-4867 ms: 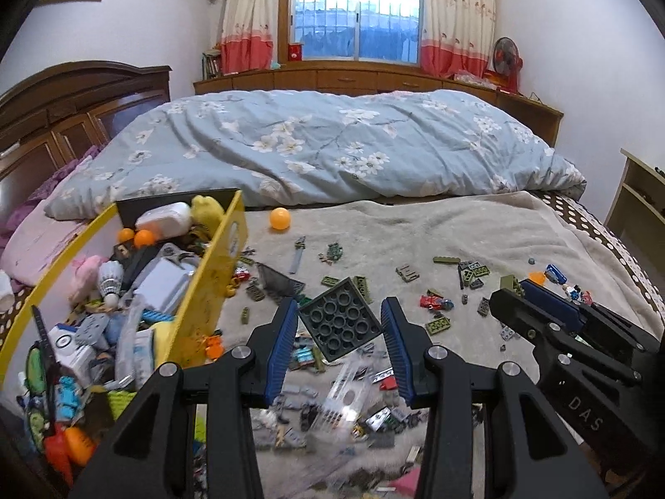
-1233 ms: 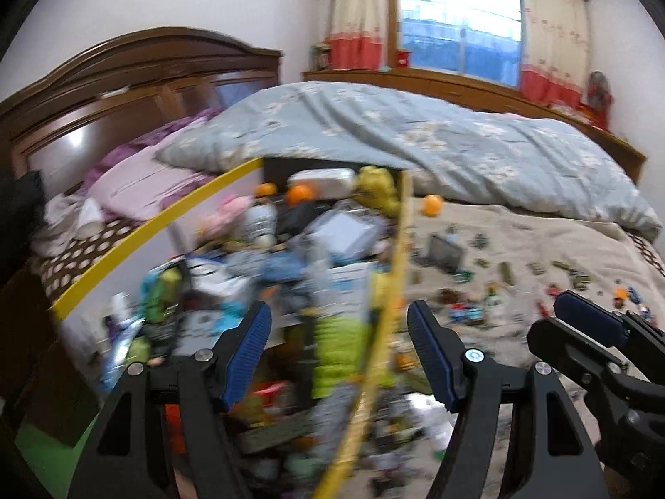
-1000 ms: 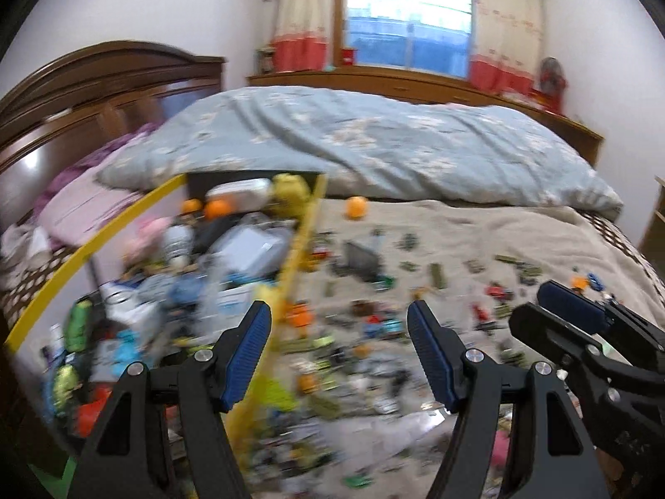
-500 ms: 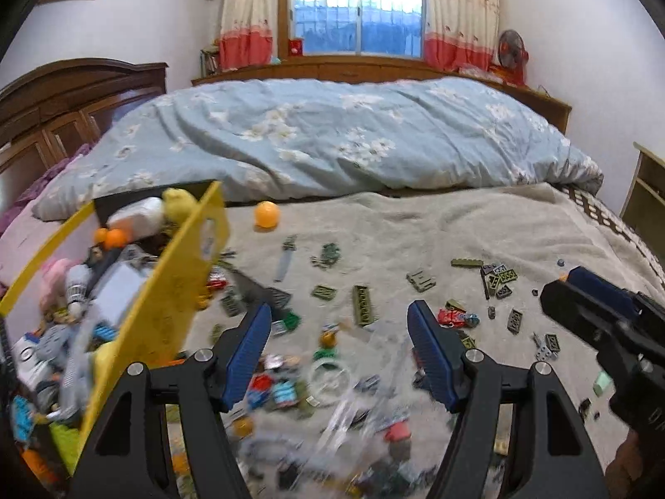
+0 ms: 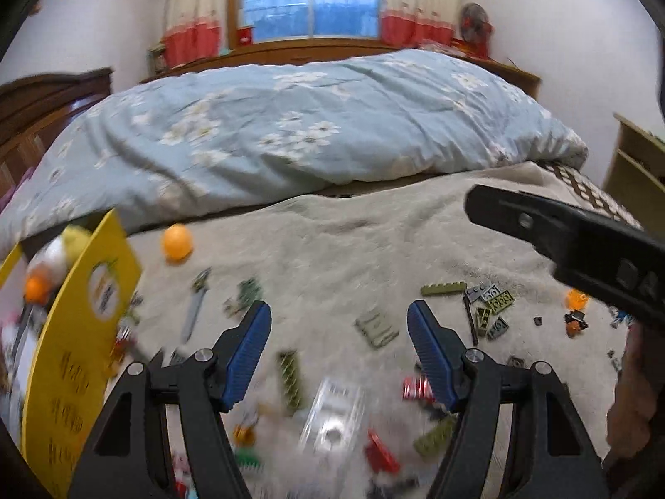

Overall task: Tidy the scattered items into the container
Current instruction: 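Withdraw both open tools from the box back over the bricks, then move the left tool down toward the tan plate on the blanket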

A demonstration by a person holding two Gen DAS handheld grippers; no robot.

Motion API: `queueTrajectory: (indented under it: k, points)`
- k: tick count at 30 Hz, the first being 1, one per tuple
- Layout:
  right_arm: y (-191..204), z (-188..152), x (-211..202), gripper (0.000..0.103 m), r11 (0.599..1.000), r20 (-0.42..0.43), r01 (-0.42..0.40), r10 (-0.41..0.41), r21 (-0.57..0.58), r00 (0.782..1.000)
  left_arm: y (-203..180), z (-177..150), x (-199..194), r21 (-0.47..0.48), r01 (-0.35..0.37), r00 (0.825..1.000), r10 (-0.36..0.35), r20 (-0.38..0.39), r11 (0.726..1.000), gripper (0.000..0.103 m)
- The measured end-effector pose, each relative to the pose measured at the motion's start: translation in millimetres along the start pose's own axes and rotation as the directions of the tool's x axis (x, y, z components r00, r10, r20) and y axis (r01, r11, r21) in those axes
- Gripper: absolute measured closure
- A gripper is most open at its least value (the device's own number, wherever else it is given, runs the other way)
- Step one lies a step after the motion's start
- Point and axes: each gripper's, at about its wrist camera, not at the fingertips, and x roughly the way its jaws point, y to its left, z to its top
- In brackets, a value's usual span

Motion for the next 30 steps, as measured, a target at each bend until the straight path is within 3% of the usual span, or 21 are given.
queueTrajectory:
  k: [2,6,10,13,21,26,30]
  points:
    - [-13,-4,9,0.055,1.0,-0.013,0.027,-0.027,0.012,1.0,-3,3,14,-0.003,-0.005,1.0,0.005,-0.015,1.0,0.034]
    - [-46,-19,31,0.055,0.993,-0.124,0.102,-0.095,0.051,0.988,-6,3,45,-0.062,0.05,0.995,-0.055,-0.086,0.997,0.034]
    - [-67,-27,41,0.055,0.987,-0.183,0.12,-0.098,0.11,0.978,-24,-5,63,0.012,0.02,0.992,-0.018,-0.125,1.0,0.035]
    - [-74,-33,45,0.055,0.984,-0.206,0.111,-0.08,0.142,0.975,-27,-14,72,0.017,0.036,0.988,-0.033,-0.152,0.999,0.04]
    - [-66,-37,47,0.055,0.989,-0.209,0.104,-0.081,0.101,0.975,-29,-18,83,0.032,0.042,0.981,-0.036,-0.189,0.999,0.04]
    - [-67,-37,45,0.055,0.989,-0.194,0.112,-0.091,0.1,0.977,-16,-14,90,-0.025,0.071,0.978,-0.074,-0.193,0.997,0.052]
    - [-70,-37,45,0.055,0.985,-0.192,0.127,-0.103,0.117,0.976,-22,-17,85,0.01,0.076,0.983,-0.073,-0.17,0.997,0.053]
